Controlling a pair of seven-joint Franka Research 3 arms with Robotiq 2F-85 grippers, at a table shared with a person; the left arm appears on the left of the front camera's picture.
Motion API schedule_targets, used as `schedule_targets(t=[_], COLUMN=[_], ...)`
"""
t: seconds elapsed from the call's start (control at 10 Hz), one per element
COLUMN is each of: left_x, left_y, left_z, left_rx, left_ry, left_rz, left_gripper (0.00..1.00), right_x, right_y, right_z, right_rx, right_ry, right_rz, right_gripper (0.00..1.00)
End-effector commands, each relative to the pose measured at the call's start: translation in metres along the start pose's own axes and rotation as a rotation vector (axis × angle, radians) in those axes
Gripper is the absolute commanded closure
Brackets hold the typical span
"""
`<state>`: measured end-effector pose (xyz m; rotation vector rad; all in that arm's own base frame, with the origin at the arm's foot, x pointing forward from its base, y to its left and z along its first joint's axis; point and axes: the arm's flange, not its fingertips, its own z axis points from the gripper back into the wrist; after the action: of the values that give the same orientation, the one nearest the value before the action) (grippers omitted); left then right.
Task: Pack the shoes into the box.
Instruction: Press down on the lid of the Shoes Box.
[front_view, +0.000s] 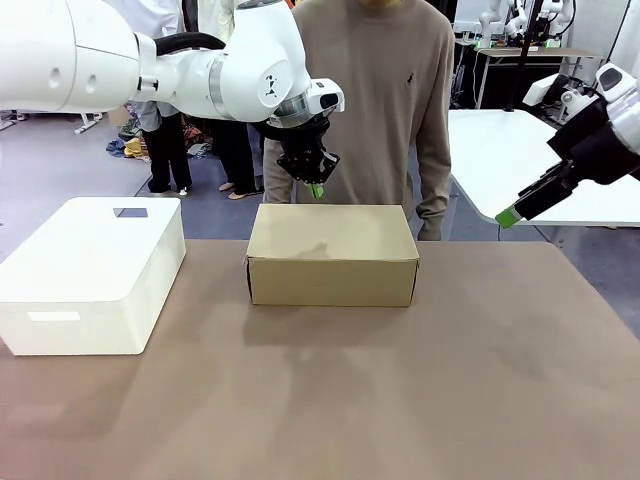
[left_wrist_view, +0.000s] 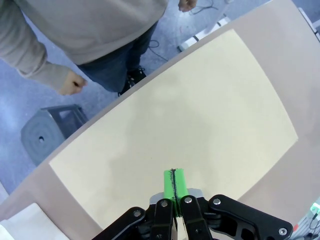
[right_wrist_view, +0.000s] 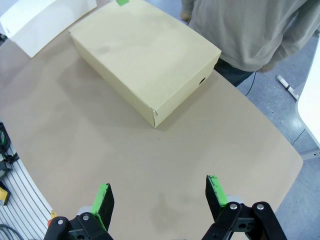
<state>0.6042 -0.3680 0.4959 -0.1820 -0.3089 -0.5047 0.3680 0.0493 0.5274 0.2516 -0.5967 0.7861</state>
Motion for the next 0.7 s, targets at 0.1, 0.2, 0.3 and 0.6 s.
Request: schedule_targets(t=[0.1,0.2,0.3,0.6], left_x=[0.0,-0.014,-0.033,-0.072], left_y=[0.0,-0.022,-0.038,-0.069], left_z=[0.0,0.018,0.038,0.075], left_rx=[0.0,0.048,0.075,0.097], left_ry=[0.0,-0.028,-0.018,-0.004], left_rz=[0.0,-0.025,-0.029,-0.041], left_gripper=[1.0,1.0,1.0,0.61], right_x=[0.003,0.003,0.003,0.003], right_y=[-0.003,-0.003,-0.003,-0.003], right_z=[0.001,0.001,0.001,0.001], right_rx=[-0.004,-0.004,-0.004,-0.004], right_ry=[0.008,0.008,0.008,0.008], right_rz=[-0.004,-0.004,-0.004,-0.004], right_gripper=[0.03,0.03,0.03,0.03])
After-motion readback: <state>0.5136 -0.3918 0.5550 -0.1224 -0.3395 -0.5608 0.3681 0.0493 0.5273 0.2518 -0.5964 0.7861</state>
